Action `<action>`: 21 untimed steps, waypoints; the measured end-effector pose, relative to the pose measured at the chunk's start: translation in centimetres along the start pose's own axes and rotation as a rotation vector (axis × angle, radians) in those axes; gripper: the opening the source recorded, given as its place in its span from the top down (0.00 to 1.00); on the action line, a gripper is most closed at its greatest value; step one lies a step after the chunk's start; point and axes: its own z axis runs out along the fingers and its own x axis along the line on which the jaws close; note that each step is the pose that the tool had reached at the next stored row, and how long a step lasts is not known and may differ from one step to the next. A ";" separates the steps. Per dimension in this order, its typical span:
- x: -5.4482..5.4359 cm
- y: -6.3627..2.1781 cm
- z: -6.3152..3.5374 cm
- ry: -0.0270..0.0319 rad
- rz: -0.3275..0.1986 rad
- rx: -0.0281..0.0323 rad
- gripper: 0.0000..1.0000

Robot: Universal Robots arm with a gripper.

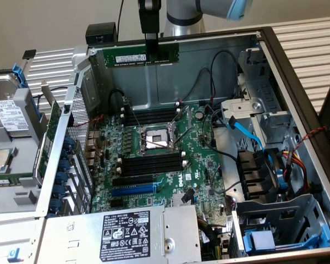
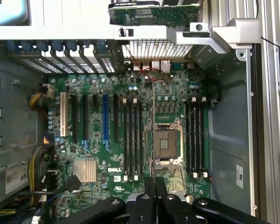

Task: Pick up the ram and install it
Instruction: 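Insert the ram into the slot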

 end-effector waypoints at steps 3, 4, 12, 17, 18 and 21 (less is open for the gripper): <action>0.0 -0.01 0.27 -0.0001 0.000 0.0000 0.88; 0.0 -0.01 0.44 -0.0001 0.000 0.0000 0.88; 0.1 -0.07 1.83 0.0001 0.000 -0.0001 0.88; 0.4 -0.11 2.59 0.0000 0.000 0.0000 0.88; 0.5 -0.12 2.75 0.0001 0.000 -0.0001 0.88; 0.7 -0.15 3.31 -0.0001 0.000 0.0004 0.88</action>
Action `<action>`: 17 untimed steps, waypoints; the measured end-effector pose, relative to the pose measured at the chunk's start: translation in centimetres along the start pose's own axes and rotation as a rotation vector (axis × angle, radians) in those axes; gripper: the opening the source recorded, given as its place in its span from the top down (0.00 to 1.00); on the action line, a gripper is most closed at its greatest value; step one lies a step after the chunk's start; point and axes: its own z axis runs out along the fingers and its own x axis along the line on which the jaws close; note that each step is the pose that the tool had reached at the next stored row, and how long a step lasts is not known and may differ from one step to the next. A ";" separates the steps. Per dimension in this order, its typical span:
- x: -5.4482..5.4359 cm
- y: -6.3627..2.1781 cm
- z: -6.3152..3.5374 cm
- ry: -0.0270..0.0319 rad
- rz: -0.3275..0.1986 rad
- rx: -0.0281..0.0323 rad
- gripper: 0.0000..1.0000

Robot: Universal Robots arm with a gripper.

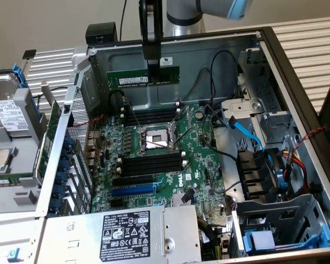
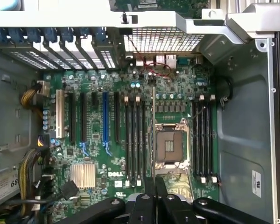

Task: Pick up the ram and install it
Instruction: 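Insert the ram into the slot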

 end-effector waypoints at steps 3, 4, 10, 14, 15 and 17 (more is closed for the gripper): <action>0.2 -0.03 0.52 0.0001 0.000 0.0001 0.88; 0.3 -0.04 0.71 0.0001 0.000 0.0002 0.88; 0.6 -0.09 1.79 0.0000 0.000 0.0005 0.88; 0.7 -0.12 2.51 -0.0001 0.000 0.0015 0.88; 0.7 -0.13 2.69 -0.0001 0.000 0.0018 0.88; 0.8 -0.14 3.05 -0.0002 0.000 0.0024 0.88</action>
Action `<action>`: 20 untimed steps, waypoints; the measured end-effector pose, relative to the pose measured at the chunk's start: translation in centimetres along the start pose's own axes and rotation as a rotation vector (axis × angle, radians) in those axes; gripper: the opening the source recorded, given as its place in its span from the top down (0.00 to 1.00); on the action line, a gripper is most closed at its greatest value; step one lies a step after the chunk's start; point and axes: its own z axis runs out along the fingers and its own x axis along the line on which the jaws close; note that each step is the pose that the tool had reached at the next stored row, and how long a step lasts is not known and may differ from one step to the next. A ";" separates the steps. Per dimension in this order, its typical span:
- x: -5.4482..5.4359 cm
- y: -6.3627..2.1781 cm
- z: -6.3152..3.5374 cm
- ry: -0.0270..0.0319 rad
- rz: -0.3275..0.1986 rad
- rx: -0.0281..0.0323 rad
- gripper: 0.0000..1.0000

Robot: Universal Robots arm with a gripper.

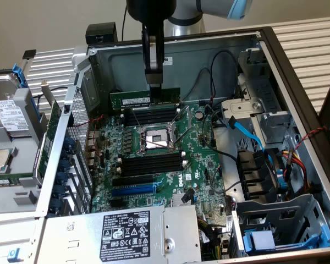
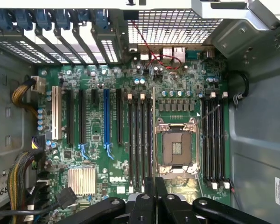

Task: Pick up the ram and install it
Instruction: 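Insert the ram into the slot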

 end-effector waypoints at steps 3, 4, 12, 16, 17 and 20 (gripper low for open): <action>0.1 -0.02 0.55 -0.0002 0.000 0.0008 0.88; 0.2 -0.03 0.73 -0.0003 0.000 0.0011 0.88; 0.8 -0.01 2.07 -0.0007 0.000 0.0017 0.88; 1.1 -0.02 2.71 -0.0009 0.000 0.0024 0.88; 1.1 -0.03 2.88 -0.0008 0.000 0.0027 0.88; 1.3 -0.06 3.42 -0.0009 0.000 0.0035 0.88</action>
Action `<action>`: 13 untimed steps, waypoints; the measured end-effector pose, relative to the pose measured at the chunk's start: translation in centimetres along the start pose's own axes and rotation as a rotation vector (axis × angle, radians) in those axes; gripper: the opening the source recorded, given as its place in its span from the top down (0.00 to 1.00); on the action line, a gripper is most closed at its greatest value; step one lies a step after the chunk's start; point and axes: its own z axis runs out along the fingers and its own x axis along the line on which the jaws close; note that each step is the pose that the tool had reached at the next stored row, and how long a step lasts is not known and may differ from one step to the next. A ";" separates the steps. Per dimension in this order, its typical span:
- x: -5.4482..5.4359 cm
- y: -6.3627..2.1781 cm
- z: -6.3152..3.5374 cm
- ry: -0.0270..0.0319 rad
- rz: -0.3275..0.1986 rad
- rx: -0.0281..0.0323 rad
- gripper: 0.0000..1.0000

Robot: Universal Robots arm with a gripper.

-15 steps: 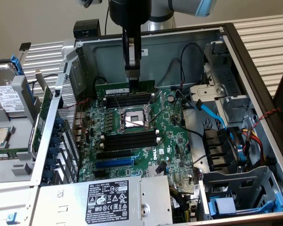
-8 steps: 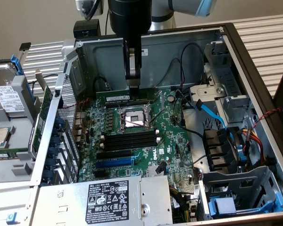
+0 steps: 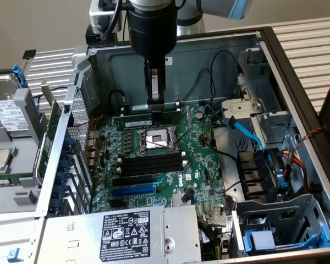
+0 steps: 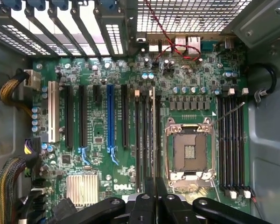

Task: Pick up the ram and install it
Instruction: 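Insert the ram into the slot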

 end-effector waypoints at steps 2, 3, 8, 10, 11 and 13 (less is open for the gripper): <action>0.1 -0.01 0.36 -0.0001 0.000 0.0009 0.88; 0.1 0.00 0.52 -0.0001 0.000 0.0016 0.88; 0.1 0.05 0.99 -0.0004 -0.002 0.0068 0.88; 0.2 0.07 1.09 -0.0004 -0.005 0.0074 0.88; 0.2 0.08 1.14 -0.0003 -0.006 0.0074 0.88; 0.2 0.08 1.23 -0.0003 -0.010 0.0075 0.88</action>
